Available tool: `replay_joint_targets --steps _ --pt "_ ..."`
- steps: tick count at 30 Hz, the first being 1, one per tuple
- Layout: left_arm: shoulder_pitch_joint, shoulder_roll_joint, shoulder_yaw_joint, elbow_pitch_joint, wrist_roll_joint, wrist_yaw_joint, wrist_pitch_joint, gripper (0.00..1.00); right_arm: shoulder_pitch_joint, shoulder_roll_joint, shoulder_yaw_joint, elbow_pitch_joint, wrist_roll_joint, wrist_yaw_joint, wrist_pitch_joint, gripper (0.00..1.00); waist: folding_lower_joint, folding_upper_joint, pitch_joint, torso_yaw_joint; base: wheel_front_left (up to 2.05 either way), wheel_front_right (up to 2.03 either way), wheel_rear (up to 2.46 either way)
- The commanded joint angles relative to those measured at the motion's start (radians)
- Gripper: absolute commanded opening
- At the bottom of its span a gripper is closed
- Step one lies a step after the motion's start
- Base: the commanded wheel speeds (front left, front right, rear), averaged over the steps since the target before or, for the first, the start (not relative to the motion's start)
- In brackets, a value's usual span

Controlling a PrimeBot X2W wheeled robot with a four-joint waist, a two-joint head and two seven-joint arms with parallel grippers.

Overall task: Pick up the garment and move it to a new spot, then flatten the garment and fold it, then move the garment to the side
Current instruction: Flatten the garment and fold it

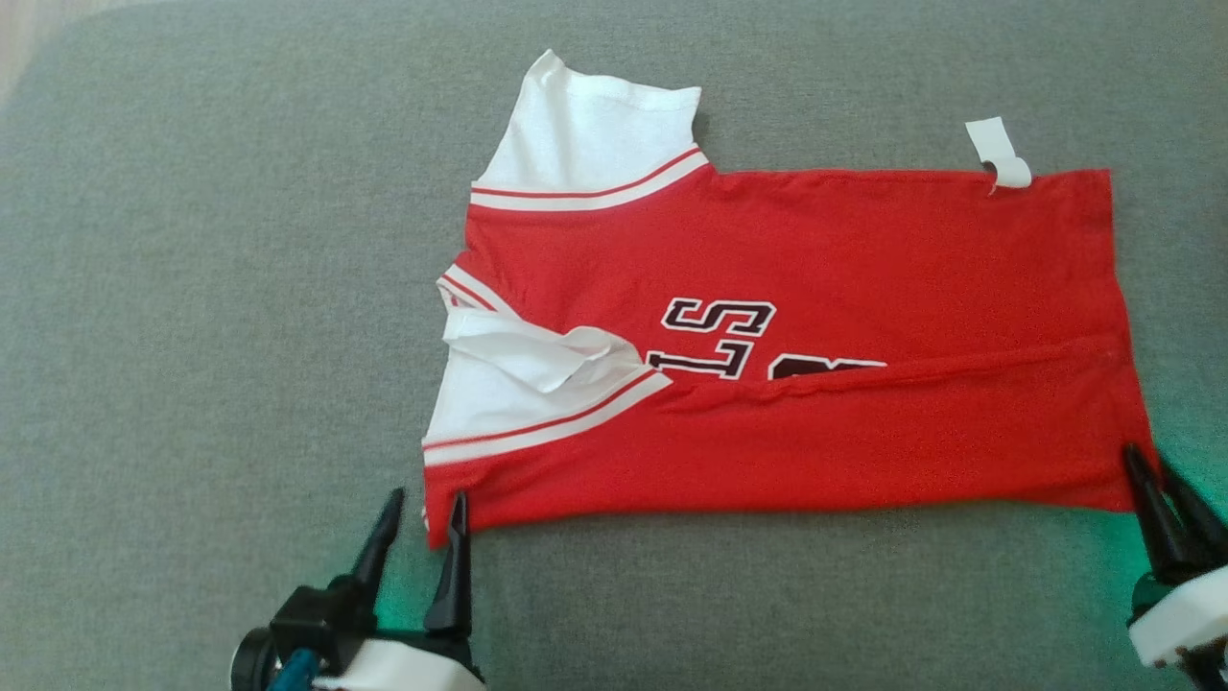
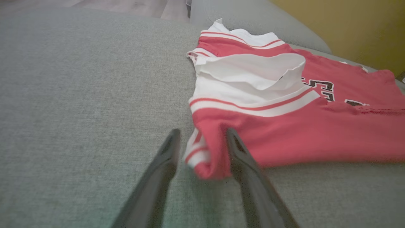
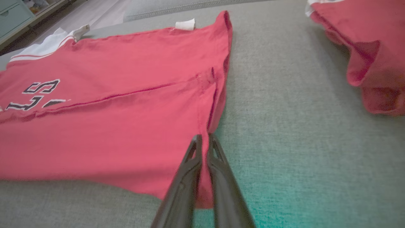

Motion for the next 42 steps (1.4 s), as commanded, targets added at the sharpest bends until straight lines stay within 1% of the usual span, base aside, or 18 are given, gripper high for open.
replay_joint_targets --steps 1,3,6,10,12,13,15,16,18,21,24,25,26,27,31,35,38,42 --pt "0.002 0.018 0.028 -0.034 0.011 0.017 0.009 1.0 0.006 -0.019 -0.03 -0.042 -0.022 -0.001 0.006 1.0 0.0001 0.0 0.0 -0.004 0.0 0.0 0.0" --pt "0.005 0.027 0.027 -0.048 0.016 0.025 0.027 1.0 0.006 -0.007 -0.047 -0.069 -0.043 -0.001 0.018 1.0 0.0001 0.0 -0.003 -0.01 0.0 0.0 0.0" --pt "0.006 0.058 0.037 -0.1 0.033 0.046 0.05 1.0 0.005 0.006 -0.076 -0.109 -0.077 -0.001 0.026 1.0 0.0001 0.0 -0.007 -0.023 0.0 0.0 0.0" --pt "-0.032 0.139 0.075 -0.227 0.067 0.067 0.104 1.0 -0.001 0.032 -0.1 -0.162 -0.114 -0.001 0.036 1.0 0.0001 0.0 -0.001 -0.043 0.0 0.0 0.0" --pt "-0.087 0.191 0.097 -0.298 0.082 0.058 0.146 1.0 -0.007 0.042 -0.1 -0.184 -0.131 -0.001 0.044 1.0 0.0001 0.0 0.012 -0.056 0.0 0.0 0.0" --pt "-0.087 0.191 0.097 -0.298 0.082 0.058 0.146 1.0 -0.007 0.042 -0.1 -0.184 -0.131 -0.001 0.044 1.0 0.0001 0.0 0.012 -0.056 0.0 0.0 0.0" --pt "-0.172 0.253 0.104 -0.345 0.103 0.023 0.203 1.0 -0.018 0.054 -0.091 -0.205 -0.144 -0.001 0.051 1.0 0.0001 0.0 0.03 -0.071 0.0 0.0 0.0" --pt "-0.226 0.286 0.102 -0.359 0.117 -0.002 0.235 1.0 -0.026 0.06 -0.085 -0.214 -0.149 -0.001 0.056 1.0 0.0001 0.0 0.043 -0.08 0.0 0.0 0.0" --pt "-0.343 0.332 0.095 -0.361 0.119 -0.063 0.302 1.0 -0.048 0.066 -0.068 -0.23 -0.156 -0.001 0.064 1.0 0.0001 0.0 0.069 -0.102 0.0 0.0 0.0" --pt "-0.526 0.377 0.071 -0.321 0.102 -0.144 0.42 1.0 -0.085 0.07 -0.046 -0.247 -0.16 -0.001 0.075 1.0 0.0001 0.0 0.111 -0.143 0.0 0.0 0.0" --pt "-0.689 0.406 0.011 -0.248 0.045 -0.184 0.556 1.0 -0.118 0.075 -0.033 -0.252 -0.165 -0.001 0.077 1.0 0.0001 0.0 0.149 -0.184 0.0 0.0 0.0" --pt "-0.737 0.412 -0.01 -0.221 0.011 -0.189 0.605 1.0 -0.128 0.078 -0.027 -0.253 -0.167 -0.001 0.077 1.0 0.0001 0.0 0.161 -0.199 0.0 0.0 0.0" --pt "-0.831 0.44 -0.064 -0.172 -0.036 -0.194 0.69 1.0 -0.144 0.086 -0.014 -0.251 -0.168 -0.001 0.076 1.0 0.0001 0.0 0.183 -0.229 0.0 0.0 0.0" --pt "-0.875 0.456 -0.096 -0.151 -0.06 -0.194 0.726 1.0 -0.151 0.092 -0.008 -0.249 -0.168 -0.001 0.075 1.0 0.0001 0.0 0.194 -0.244 0.0 0.0 0.0" --pt "-1.017 0.508 -0.185 -0.05 -0.149 -0.195 0.84 1.0 -0.171 0.112 0.017 -0.234 -0.166 -0.001 0.064 1.0 0.0001 0.0 0.228 -0.295 0.0 0.0 0.0" --pt "-1.108 0.555 -0.239 0.061 -0.178 -0.195 0.935 1.0 -0.188 0.124 0.042 -0.214 -0.169 -0.001 0.051 1.0 0.0001 0.0 0.251 -0.341 0.0 0.0 0.0" --pt "-1.154 0.583 -0.263 0.118 -0.194 -0.195 0.973 1.0 -0.198 0.134 0.055 -0.203 -0.168 -0.001 0.041 1.0 0.0001 0.0 0.263 -0.368 0.0 0.0 0.0" --pt "-1.187 0.614 -0.288 0.175 -0.205 -0.195 0.956 1.0 -0.207 0.147 0.076 -0.188 -0.161 -0.001 0.028 1.0 0.0001 0.0 0.271 -0.395 0.0 0.0 0.0"
